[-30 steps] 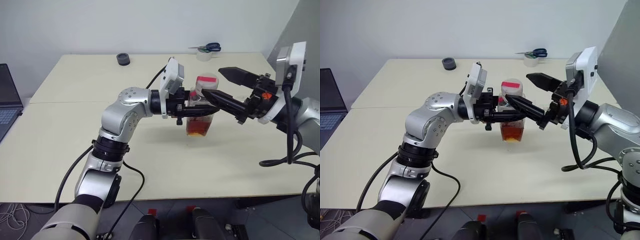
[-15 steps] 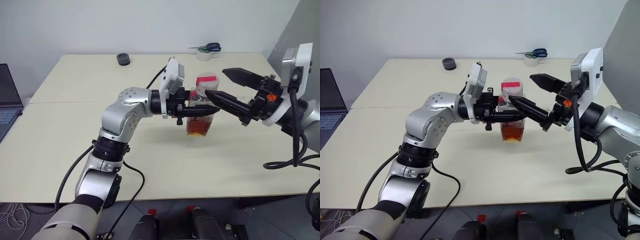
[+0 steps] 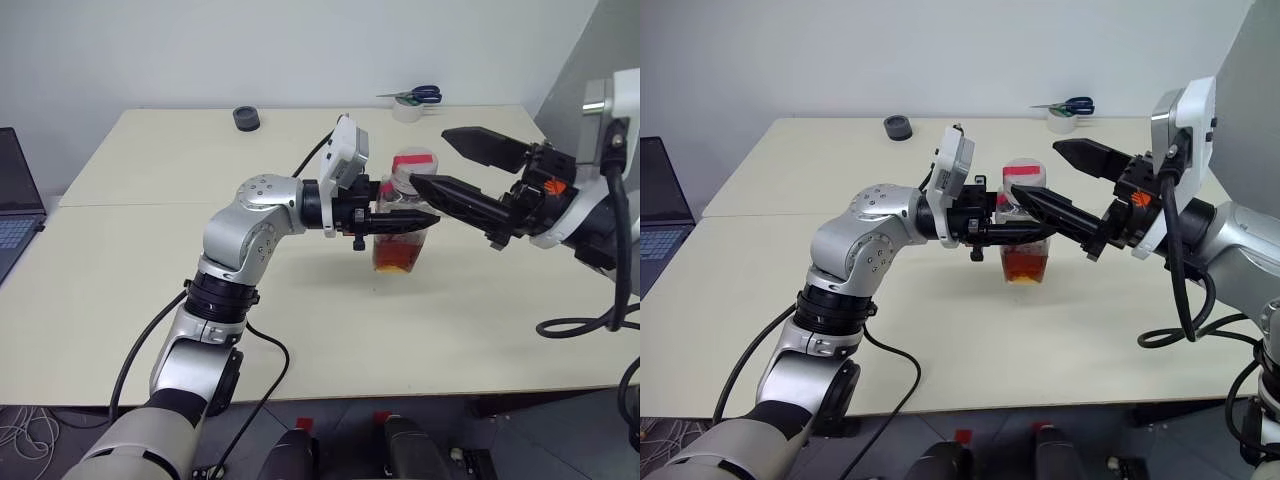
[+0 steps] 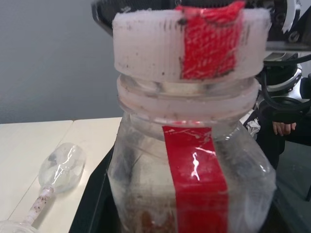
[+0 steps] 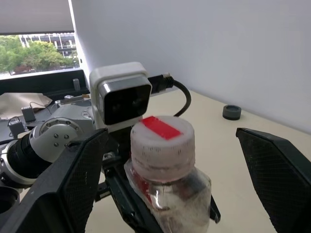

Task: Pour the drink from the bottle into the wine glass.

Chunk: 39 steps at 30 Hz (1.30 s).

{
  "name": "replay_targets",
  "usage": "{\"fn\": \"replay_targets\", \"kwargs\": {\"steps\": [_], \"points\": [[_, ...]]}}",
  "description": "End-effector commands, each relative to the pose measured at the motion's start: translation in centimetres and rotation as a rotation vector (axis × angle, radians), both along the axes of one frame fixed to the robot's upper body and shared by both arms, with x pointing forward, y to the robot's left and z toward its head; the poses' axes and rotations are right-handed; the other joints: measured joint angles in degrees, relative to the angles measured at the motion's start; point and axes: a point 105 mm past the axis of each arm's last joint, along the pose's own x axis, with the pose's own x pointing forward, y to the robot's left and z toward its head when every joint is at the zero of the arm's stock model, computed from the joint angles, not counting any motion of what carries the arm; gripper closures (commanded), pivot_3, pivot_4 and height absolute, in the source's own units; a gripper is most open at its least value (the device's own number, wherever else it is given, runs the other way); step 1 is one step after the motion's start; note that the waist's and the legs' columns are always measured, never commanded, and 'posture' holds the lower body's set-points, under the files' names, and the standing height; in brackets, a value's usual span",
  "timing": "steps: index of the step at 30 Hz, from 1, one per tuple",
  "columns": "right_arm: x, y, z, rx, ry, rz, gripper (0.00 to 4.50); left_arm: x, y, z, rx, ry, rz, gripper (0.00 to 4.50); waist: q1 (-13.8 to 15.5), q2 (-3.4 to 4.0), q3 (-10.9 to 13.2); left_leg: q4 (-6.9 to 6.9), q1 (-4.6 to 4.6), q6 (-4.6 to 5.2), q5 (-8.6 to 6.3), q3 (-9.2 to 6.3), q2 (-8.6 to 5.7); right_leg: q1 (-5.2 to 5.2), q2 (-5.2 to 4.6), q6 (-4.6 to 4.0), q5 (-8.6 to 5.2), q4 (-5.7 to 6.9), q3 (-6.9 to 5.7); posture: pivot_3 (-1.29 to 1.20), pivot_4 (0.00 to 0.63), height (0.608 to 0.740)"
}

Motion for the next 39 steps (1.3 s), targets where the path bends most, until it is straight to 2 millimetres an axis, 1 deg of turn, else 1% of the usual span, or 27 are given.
{"fn": "replay_targets", "kwargs": {"steps": [1,8,11,13,14,15,16,17,20,23,25,26,28,29,32,35,37,39], "points": [[0.1,0.5,0.6,0.014,-0.033,0.017,0.02,-0.4,-0.1,1.7,-0.029,-0.071,-0.010,2.75,0.0,0.00,0.0,0.00,0.00,0.00,0.00,0.01,0.00,0.00,0.00,0.00,0.00,0.00,0.01,0.00,0.150,0.740],[0.6,1.1,0.5,0.009,-0.037,0.032,0.02,-0.6,0.0,1.6,-0.024,-0.069,-0.011,2.75,0.0,0.00,0.0,0.00,0.00,0.00,0.00,0.00,-0.01,-0.01,0.00,0.00,0.00,0.00,0.00,0.00,0.150,0.740],[0.7,1.2,0.3,0.009,-0.030,0.041,0.58,-0.5,0.0,1.6,-0.023,-0.069,-0.009,2.75,0.0,0.00,0.0,0.00,0.00,0.00,0.00,0.00,-0.01,-0.01,0.00,0.00,0.00,0.00,0.01,0.00,0.150,0.740],[0.7,1.2,0.2,0.014,-0.027,0.047,1.23,-0.5,0.0,1.6,-0.022,-0.069,-0.010,2.75,0.0,0.00,0.0,0.00,0.00,0.00,0.00,0.00,-0.01,-0.01,0.00,0.00,0.00,0.00,0.01,0.00,0.150,0.740],[0.7,1.2,0.3,0.019,-0.027,0.047,1.69,-0.5,0.0,1.6,-0.021,-0.069,-0.011,2.75,0.0,0.00,0.0,0.00,0.00,0.00,0.00,0.00,-0.01,-0.01,0.00,0.00,0.00,0.00,0.01,0.00,0.150,0.740],[0.7,1.2,0.3,0.022,-0.029,0.047,2.06,-0.5,0.0,1.6,-0.021,-0.069,-0.011,2.75,0.0,0.00,0.0,0.00,0.00,0.00,0.00,0.00,-0.01,-0.01,0.00,0.00,0.00,0.00,0.01,0.00,0.150,0.740],[0.7,1.2,0.4,0.025,-0.030,0.046,2.41,-0.5,0.0,1.6,-0.021,-0.069,-0.011,2.75,0.0,0.00,0.0,0.00,0.00,0.00,0.00,0.00,-0.01,-0.01,0.00,0.00,0.00,0.00,0.01,0.00,0.150,0.740],[0.7,1.2,0.5,0.026,-0.033,0.045,2.65,-0.5,0.0,1.6,-0.021,-0.069,-0.011,2.75,0.0,0.00,0.0,0.00,0.00,0.00,0.00,0.00,0.00,-0.01,0.00,0.00,0.00,0.00,0.01,0.00,0.150,0.740],[0.8,1.0,0.9,0.033,-0.050,0.029,2.70,-0.5,-0.1,1.6,-0.022,-0.068,-0.013,2.75,0.0,0.00,0.0,0.00,0.00,0.00,0.00,0.00,-0.01,-0.01,0.00,0.00,0.00,0.00,0.01,0.00,0.150,0.740],[1.3,0.3,2.8,0.025,-0.155,-0.044,2.70,-0.5,-0.1,1.5,-0.021,-0.066,-0.014,2.75,0.0,0.00,0.0,0.00,0.00,0.00,0.00,0.01,-0.01,-0.02,-0.01,0.00,0.00,0.01,0.02,0.00,0.150,0.740],[1.4,0.2,3.5,-0.049,-0.249,-0.078,2.70,-0.5,-0.1,1.5,-0.021,-0.065,-0.013,2.75,0.0,0.01,0.0,0.00,0.00,0.00,0.00,0.02,0.00,-0.05,0.00,0.00,0.00,0.03,0.03,0.00,0.150,0.740],[1.4,0.2,3.6,-0.115,-0.309,-0.093,2.70,-0.5,-0.1,1.5,-0.021,-0.065,-0.013,2.75,0.0,0.02,0.0,-0.01,0.00,0.00,0.00,0.00,-0.01,-0.04,0.00,0.00,0.00,0.01,0.00,0.00,0.150,0.740],[1.6,0.0,3.9,-0.166,-0.365,-0.104,2.70,-0.4,-0.1,1.5,-0.021,-0.065,-0.012,2.75,0.0,-0.04,0.0,-0.01,-0.01,0.00,0.00,0.02,-0.05,-0.02,0.11,0.01,-0.01,-0.03,-0.01,0.00,0.150,0.740],[1.8,-0.2,4.2,-0.141,-0.350,-0.104,2.70,-0.4,-0.1,1.5,-0.022,-0.065,-0.012,2.75,0.0,-0.05,0.0,0.00,0.00,0.00,0.00,0.01,-0.04,0.02,0.15,0.01,-0.01,-0.05,-0.02,0.00,0.150,0.740],[2.4,-0.9,5.5,0.058,-0.199,-0.088,2.70,-0.4,-0.1,1.5,-0.024,-0.067,-0.013,2.75,0.0,-0.05,0.0,0.00,0.03,0.00,0.00,0.05,0.00,0.01,0.07,0.00,0.00,-0.01,0.06,0.00,0.150,0.740],[2.4,-1.2,5.6,0.142,-0.109,-0.071,2.70,-0.5,-0.1,1.5,-0.026,-0.069,-0.013,2.75,0.0,-0.04,0.0,-0.02,0.01,-0.01,0.01,0.01,0.02,-0.05,0.00,-0.02,0.01,0.02,0.06,0.00,0.150,0.740],[2.5,-2.2,5.4,0.187,-0.071,-0.114,2.70,-0.5,-0.1,1.5,-0.027,-0.070,-0.012,2.75,0.1,-0.04,0.0,-0.03,-0.02,-0.01,0.00,-0.01,0.01,-0.05,-0.03,-0.02,0.01,0.00,0.06,0.00,0.150,0.740],[2.5,-3.3,4.4,0.174,-0.050,-0.168,2.70,-0.5,0.0,1.5,-0.027,-0.069,-0.008,2.75,0.1,-0.05,0.0,-0.02,-0.04,-0.01,0.00,-0.02,0.00,-0.04,-0.05,-0.01,0.01,-0.01,0.06,0.00,0.150,0.740]]}}
